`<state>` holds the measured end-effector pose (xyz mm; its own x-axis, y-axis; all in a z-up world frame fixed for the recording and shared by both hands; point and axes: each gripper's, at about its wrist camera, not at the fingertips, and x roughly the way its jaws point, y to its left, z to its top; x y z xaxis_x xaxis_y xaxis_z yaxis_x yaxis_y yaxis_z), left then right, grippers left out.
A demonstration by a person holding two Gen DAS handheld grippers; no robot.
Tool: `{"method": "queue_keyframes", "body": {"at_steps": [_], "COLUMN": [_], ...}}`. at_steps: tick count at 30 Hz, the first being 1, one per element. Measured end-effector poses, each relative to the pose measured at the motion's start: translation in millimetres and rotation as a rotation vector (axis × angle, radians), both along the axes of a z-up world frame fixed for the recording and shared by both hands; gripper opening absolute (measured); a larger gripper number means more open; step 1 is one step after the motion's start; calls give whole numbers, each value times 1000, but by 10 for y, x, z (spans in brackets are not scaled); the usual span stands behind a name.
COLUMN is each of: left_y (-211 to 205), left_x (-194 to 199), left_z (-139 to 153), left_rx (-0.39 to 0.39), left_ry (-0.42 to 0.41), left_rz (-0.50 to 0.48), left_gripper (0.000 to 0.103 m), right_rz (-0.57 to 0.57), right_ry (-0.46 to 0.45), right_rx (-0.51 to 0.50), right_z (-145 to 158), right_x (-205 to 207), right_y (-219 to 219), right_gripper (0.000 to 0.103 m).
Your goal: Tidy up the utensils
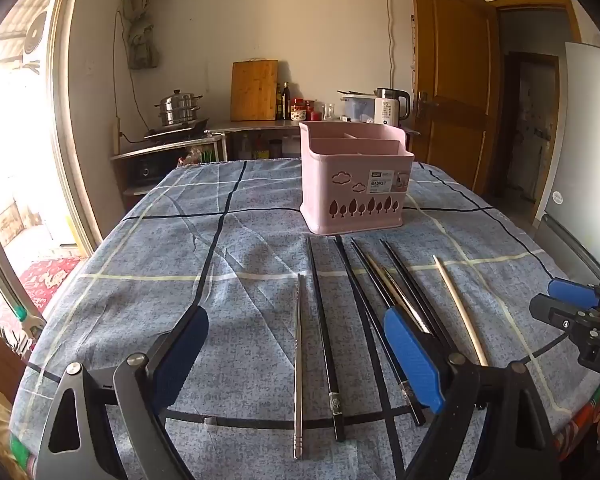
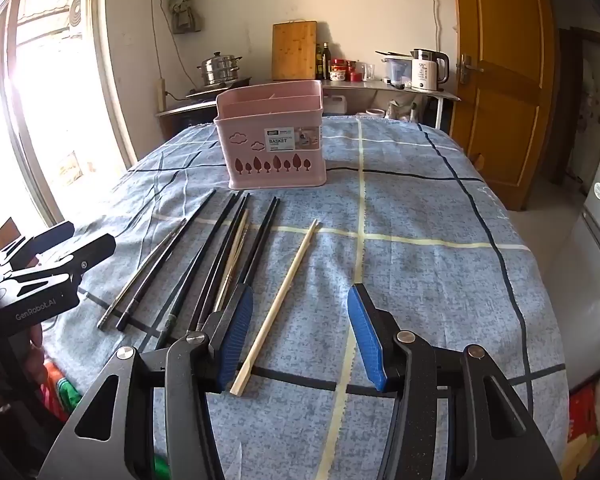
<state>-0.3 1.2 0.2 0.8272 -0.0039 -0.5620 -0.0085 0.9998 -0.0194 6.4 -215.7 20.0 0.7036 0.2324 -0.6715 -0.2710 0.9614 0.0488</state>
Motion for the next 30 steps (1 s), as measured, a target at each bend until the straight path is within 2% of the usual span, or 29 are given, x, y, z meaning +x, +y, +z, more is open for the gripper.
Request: {"method": "queue_keyframes", "body": {"at_steps": [1, 14, 18, 30], "left_y": [-15, -6, -30, -23], "left_x": [-22, -167, -26, -27], "left_z": [4, 0, 17, 9], "left_rx": [17, 11, 15, 7], "left_ry": [-25, -4, 0, 2], "left_rz": [-1, -6, -9, -17], "left_gripper": [90, 90, 90, 90], "right_rz": [0, 0, 0, 0], "right_ry": [0, -11, -9, -9], "right_rx": [0, 19, 20, 20], "right_z": [-1, 0, 1, 7], "right_x": [4, -2, -12, -5], "right_y": [6, 11, 12, 3], "right_gripper": [50, 50, 50, 50]}}
